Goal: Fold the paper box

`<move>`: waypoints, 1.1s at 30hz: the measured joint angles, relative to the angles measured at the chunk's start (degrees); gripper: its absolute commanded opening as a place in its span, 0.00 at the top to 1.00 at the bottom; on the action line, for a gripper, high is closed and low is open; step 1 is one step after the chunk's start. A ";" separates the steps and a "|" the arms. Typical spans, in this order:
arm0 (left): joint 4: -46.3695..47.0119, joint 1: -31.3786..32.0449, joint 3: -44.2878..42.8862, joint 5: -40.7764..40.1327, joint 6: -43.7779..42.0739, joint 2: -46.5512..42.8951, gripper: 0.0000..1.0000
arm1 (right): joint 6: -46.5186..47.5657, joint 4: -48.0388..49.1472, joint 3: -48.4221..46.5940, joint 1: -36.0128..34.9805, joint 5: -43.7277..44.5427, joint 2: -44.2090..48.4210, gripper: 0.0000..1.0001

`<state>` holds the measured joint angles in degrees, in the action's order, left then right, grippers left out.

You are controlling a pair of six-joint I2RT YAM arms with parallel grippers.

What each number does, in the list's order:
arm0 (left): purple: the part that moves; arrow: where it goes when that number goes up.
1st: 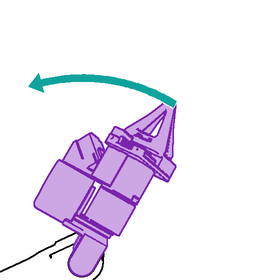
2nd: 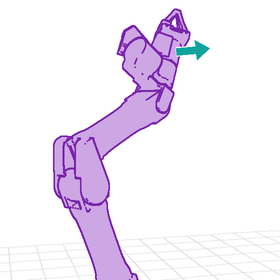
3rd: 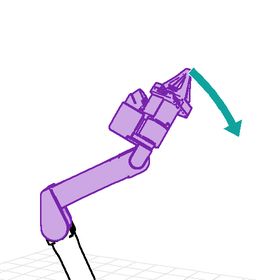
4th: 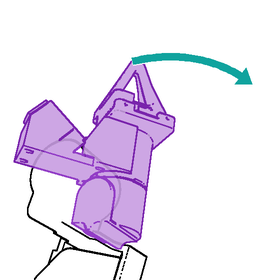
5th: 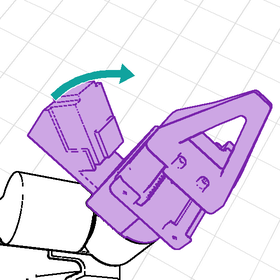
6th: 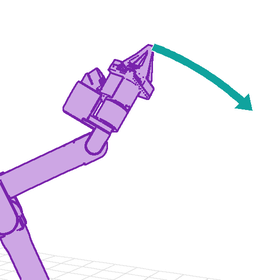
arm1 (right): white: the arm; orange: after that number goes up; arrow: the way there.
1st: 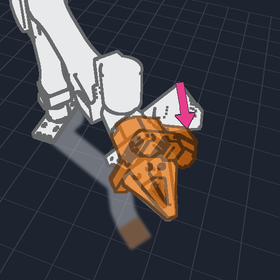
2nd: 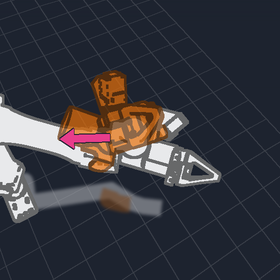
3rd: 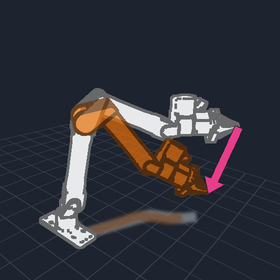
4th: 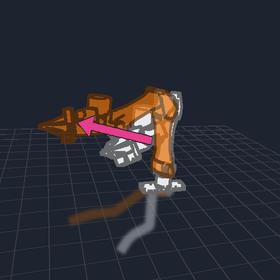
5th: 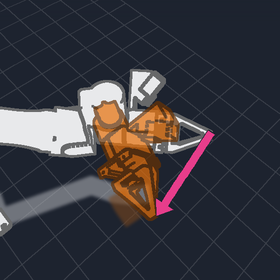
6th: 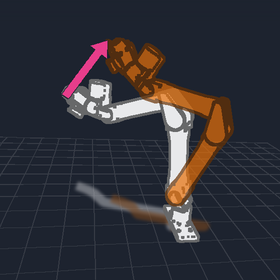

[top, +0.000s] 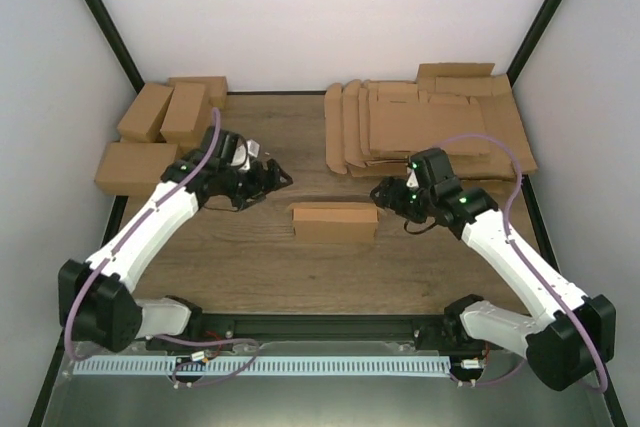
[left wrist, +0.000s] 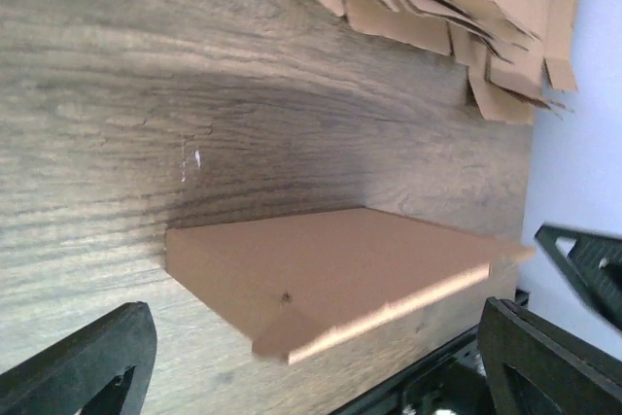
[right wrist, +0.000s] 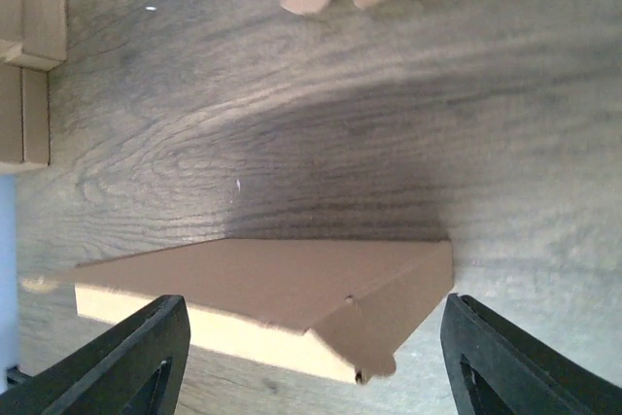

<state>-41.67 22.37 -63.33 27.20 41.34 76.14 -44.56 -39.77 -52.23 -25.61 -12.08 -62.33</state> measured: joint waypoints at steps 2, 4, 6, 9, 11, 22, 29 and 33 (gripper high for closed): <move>0.72 0.00 1.46 -0.31 -4.22 -3.13 0.25 | 4.42 0.37 -0.50 0.02 0.42 0.92 0.29; 1.33 0.02 3.61 -0.63 -7.34 -6.54 0.45 | 9.03 0.81 -0.52 0.04 0.04 2.25 0.35; 2.10 0.15 5.46 -0.94 -9.94 -9.18 0.53 | 13.55 1.31 -0.52 0.04 -1.42 3.43 0.42; 2.69 0.79 6.91 -1.68 -13.11 -11.39 0.56 | 19.39 1.79 -0.55 0.02 -4.04 4.17 0.51; 3.08 1.86 7.13 -2.67 -14.62 -11.93 0.58 | 22.49 1.62 -0.55 0.04 -5.53 4.09 0.52; 5.09 10.71 9.07 -12.52 -19.50 -9.53 0.59 | 28.48 1.03 -0.55 0.02 -6.51 1.62 0.58; 5.79 12.57 9.09 -15.19 -20.48 -7.80 0.64 | 28.22 0.15 -0.55 -0.20 -5.01 -0.07 0.63; 5.86 13.38 9.07 -16.22 -20.81 -5.62 0.68 | 28.00 0.17 -0.52 -0.70 -4.28 -0.85 0.66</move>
<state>-35.81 35.75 -54.26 10.98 20.53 70.52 -16.56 -39.59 -52.75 -26.30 -16.36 -63.18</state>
